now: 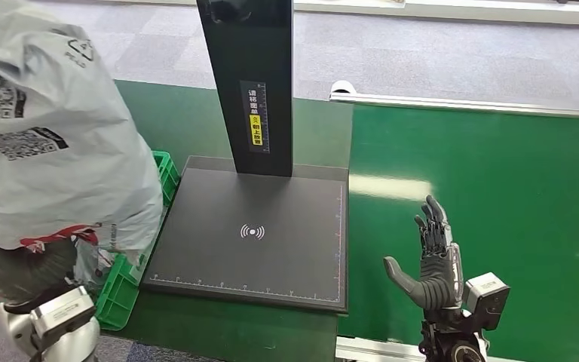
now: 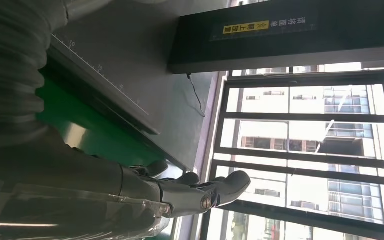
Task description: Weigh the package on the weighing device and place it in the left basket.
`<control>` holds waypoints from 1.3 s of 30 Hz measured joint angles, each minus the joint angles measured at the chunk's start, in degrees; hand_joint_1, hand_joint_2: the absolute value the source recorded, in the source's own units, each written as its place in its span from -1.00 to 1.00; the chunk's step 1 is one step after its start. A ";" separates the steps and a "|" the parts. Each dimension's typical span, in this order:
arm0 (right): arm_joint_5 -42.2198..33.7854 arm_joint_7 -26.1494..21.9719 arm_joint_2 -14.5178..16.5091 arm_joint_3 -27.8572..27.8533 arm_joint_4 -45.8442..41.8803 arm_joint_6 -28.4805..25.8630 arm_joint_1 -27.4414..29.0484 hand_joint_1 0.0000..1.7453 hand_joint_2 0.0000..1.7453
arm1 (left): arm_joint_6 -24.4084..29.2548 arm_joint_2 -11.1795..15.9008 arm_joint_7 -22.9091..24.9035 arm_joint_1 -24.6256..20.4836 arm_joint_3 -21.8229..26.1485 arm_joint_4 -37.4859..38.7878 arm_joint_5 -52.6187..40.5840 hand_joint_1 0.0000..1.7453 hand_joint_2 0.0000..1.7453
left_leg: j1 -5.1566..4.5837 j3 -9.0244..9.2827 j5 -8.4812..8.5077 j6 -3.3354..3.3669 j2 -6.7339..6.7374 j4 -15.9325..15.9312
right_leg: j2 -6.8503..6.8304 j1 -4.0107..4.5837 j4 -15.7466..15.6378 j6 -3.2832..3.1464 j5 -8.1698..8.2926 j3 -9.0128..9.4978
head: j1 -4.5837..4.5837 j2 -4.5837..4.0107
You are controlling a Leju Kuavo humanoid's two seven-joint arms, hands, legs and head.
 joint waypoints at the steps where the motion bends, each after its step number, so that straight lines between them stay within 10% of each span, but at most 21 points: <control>1: -0.01 0.00 0.00 0.01 0.00 -0.04 0.01 -1.00 1.00 | 0.00 -0.28 0.00 -0.02 1.95 -0.90 -0.34 1.00 1.00 | 0.00 0.00 0.00 0.00 0.00 0.00 | 0.00 0.00 0.00 0.00 0.00 0.00 | 0.01 -0.01; 9: -0.04 0.00 0.00 -0.01 0.00 -0.35 0.35 -1.00 1.00 | 0.02 -1.54 0.00 -0.14 15.51 -5.53 0.13 1.00 1.00 | 0.00 -0.01 0.00 0.00 0.00 0.00 | -0.01 0.00 0.00 -0.01 -0.01 -0.01 | 0.01 0.00; 36: 1.81 0.24 0.54 -1.52 -1.97 -0.28 3.38 -1.00 1.00 | 0.00 -4.05 0.12 -0.57 31.64 -1.44 -0.54 1.00 1.00 | 0.00 -0.01 -0.02 -0.02 0.01 0.00 | 0.00 0.00 0.00 -0.01 -0.02 -0.04 | 0.01 -0.02; 39: 2.68 0.24 0.99 -2.31 -2.70 0.36 4.18 -1.00 1.00 | -1.64 -4.19 5.70 -0.49 32.60 3.03 -3.55 1.00 1.00 | 0.00 0.01 -0.02 -0.02 0.00 0.00 | 0.00 0.00 0.00 -0.01 -0.02 -0.04 | 0.01 -0.01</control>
